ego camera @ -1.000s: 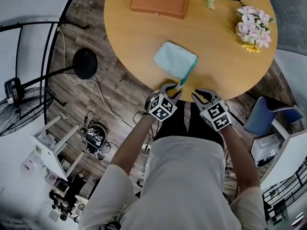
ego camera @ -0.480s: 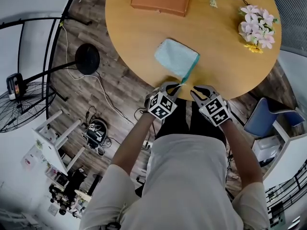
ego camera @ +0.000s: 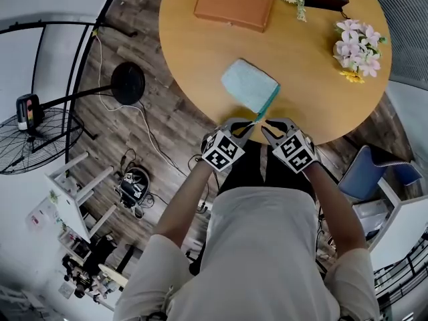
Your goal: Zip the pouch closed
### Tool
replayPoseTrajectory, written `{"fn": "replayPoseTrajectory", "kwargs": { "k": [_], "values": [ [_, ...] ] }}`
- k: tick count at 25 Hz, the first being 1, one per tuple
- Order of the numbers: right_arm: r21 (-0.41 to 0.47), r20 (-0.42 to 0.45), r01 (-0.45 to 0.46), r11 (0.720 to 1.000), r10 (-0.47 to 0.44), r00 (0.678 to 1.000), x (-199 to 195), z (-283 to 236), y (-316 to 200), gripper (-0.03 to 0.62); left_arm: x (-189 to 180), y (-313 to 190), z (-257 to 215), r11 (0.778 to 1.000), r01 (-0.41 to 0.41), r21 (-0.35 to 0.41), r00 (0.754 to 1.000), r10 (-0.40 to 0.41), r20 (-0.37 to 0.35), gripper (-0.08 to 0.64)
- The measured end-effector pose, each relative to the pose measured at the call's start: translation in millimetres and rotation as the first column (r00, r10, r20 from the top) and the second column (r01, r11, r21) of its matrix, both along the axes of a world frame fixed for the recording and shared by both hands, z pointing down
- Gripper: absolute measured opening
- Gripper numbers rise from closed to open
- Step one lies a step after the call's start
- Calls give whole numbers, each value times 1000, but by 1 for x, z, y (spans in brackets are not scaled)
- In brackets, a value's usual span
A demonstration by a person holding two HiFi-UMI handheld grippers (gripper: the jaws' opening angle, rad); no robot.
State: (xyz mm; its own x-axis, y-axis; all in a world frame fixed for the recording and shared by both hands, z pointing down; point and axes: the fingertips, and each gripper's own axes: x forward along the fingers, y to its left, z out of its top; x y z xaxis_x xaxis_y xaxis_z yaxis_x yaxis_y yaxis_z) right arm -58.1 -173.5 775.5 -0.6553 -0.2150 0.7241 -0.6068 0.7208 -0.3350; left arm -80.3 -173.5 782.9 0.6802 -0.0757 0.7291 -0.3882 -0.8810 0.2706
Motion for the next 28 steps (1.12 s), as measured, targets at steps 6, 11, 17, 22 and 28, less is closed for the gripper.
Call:
{"fn": "replayPoseTrajectory", "kwargs": {
  "k": [6, 11, 17, 22, 28],
  "values": [
    [10, -12, 46, 999, -46, 999, -6, 3, -8, 75, -4, -2, -6, 1000, 13, -4, 1000, -13, -5, 29],
    [13, -11, 103, 995, -103, 995, -15, 3, -9, 77, -5, -5, -11, 1000, 17, 3, 1000, -17, -9, 29],
    [13, 5, 134, 991, -134, 991, -22, -2, -11, 68, -6, -9, -20, 1000, 25, 9, 1000, -25, -3, 29],
    [23, 27, 159, 987, -160, 987, -25, -16, -12, 9, -10, -13, -32, 999, 35, 22, 999, -35, 6, 29],
    [26, 59, 136, 990, -138, 989, -29, -40, -16, 6, -13, -18, -57, 997, 71, -5, 997, -71, -21, 29]
  ]
}}
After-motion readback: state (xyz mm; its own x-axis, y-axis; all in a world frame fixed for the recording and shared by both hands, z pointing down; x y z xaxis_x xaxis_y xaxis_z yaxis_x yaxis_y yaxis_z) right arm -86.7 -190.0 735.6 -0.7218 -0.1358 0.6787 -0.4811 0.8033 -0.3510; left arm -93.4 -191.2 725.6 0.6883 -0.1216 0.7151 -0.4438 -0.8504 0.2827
